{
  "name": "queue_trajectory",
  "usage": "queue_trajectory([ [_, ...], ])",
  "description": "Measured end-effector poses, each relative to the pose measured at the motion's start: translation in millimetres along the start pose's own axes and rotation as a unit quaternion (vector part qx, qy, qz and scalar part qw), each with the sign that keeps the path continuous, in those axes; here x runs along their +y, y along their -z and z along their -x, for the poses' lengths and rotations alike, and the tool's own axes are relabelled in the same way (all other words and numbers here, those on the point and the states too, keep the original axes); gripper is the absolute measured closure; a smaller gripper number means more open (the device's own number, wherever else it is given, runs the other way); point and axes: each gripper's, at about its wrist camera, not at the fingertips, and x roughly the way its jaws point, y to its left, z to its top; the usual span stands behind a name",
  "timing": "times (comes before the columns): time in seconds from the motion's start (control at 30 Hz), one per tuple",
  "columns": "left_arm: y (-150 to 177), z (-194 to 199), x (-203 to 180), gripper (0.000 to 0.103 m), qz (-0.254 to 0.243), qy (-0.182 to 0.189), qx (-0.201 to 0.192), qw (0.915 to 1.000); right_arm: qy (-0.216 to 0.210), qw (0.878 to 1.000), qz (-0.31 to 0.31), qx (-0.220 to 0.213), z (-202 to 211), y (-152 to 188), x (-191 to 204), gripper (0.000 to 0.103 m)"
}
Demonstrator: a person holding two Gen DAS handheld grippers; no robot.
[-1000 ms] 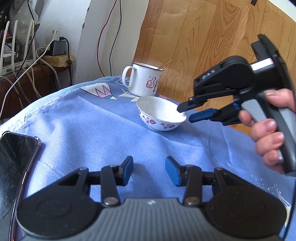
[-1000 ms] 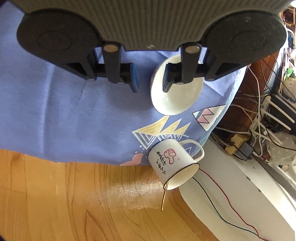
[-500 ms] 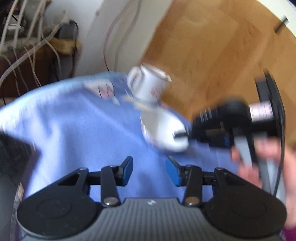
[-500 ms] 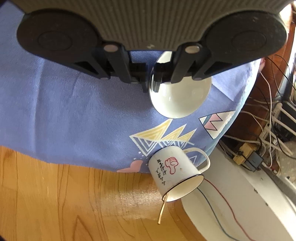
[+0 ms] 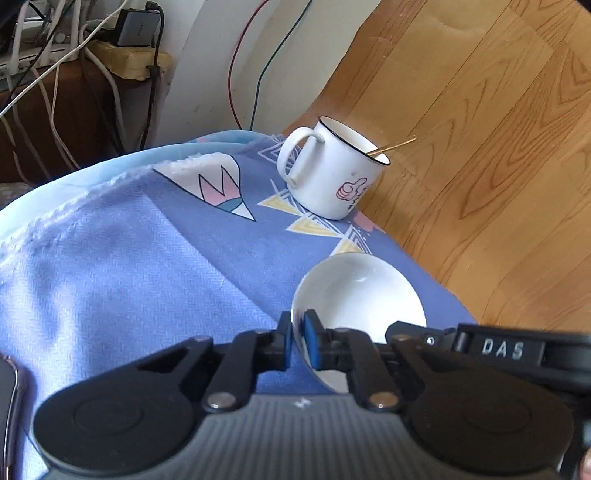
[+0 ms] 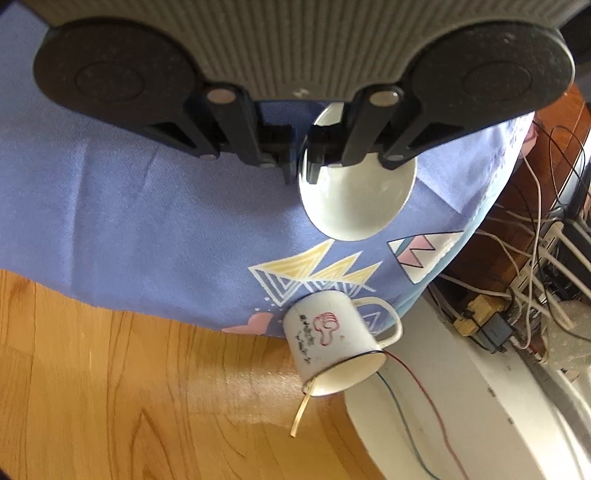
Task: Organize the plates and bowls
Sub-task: 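Carry the bowl and dish toward the stack at the window end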
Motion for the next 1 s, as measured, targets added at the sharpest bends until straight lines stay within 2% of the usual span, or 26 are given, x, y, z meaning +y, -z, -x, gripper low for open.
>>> queue_trajectory([
  [0.1,1,7,3,0.097,0.01,0.011,0.002,0.9999,0.012,1.0,0.017,-0.004,3,5,6,0.095],
  [0.3,8,25,1,0.097,0.006,0.03,0.007,0.9995,0.003,1.0,-0.009,-0.003,18,17,-1,0.095],
  [0.43,21,44,-6,0.097,-0.005,0.045,0.003,0.999,-0.008,0.999,-0.027,-0.024,43,32,-2,0.095],
  [0.7,60,83,-26,0.097,-0.041,0.063,0.005,0.9971,-0.015,0.996,-0.066,-0.064,87,82,-8,0.094],
  [1.0,119,99,-74,0.096,-0.111,0.093,0.037,0.9887,0.012,0.989,-0.101,-0.104,142,144,-42,0.092],
])
